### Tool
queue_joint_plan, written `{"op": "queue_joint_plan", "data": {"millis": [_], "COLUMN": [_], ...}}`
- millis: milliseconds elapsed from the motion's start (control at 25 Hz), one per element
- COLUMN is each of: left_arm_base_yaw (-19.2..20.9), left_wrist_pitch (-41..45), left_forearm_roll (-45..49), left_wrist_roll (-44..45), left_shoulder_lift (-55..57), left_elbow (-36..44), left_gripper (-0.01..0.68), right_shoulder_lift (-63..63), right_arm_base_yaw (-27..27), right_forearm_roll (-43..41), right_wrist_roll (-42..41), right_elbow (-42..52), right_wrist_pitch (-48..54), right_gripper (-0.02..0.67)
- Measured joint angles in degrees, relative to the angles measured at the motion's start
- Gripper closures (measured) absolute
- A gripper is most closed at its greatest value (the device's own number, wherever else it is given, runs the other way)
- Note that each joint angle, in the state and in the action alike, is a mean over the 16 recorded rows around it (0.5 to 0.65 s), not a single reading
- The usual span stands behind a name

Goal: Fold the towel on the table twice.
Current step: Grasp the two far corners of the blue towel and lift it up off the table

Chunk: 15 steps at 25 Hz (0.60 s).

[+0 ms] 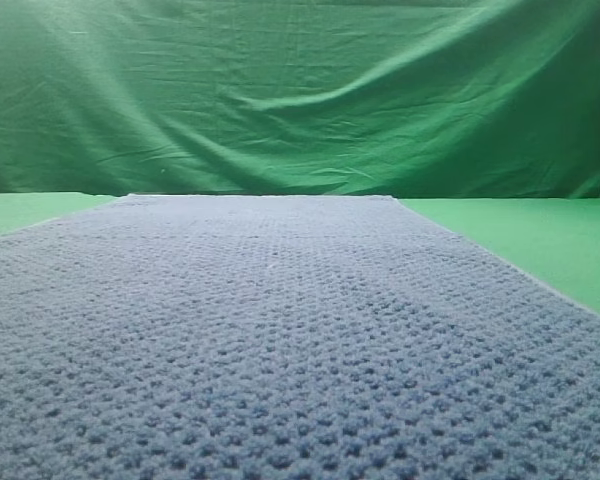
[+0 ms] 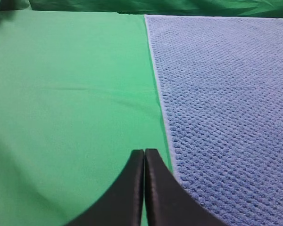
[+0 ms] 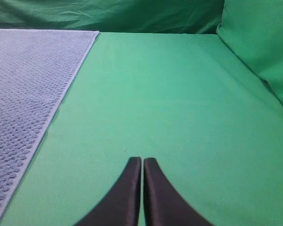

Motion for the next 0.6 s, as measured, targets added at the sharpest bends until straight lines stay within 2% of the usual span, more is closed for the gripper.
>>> {"op": "queue_joint_plan", "data": {"millis": [600], "left_arm_base_yaw": [0.0], "left_wrist_pitch": [0.0], "left_forearm_roll": [0.0], "left_wrist_roll": [0.0], "left_shoulder_lift": [0.0], "left_elbow": [0.0], "left_gripper": [0.673], "right_shoulder_lift": [0.0], "right_arm_base_yaw": [0.0], "right_forearm_roll": [0.0], "right_wrist_roll": [0.0], "right_elbow": [0.0], "right_wrist_pitch": [0.0], "right_gripper": [0.649]}}
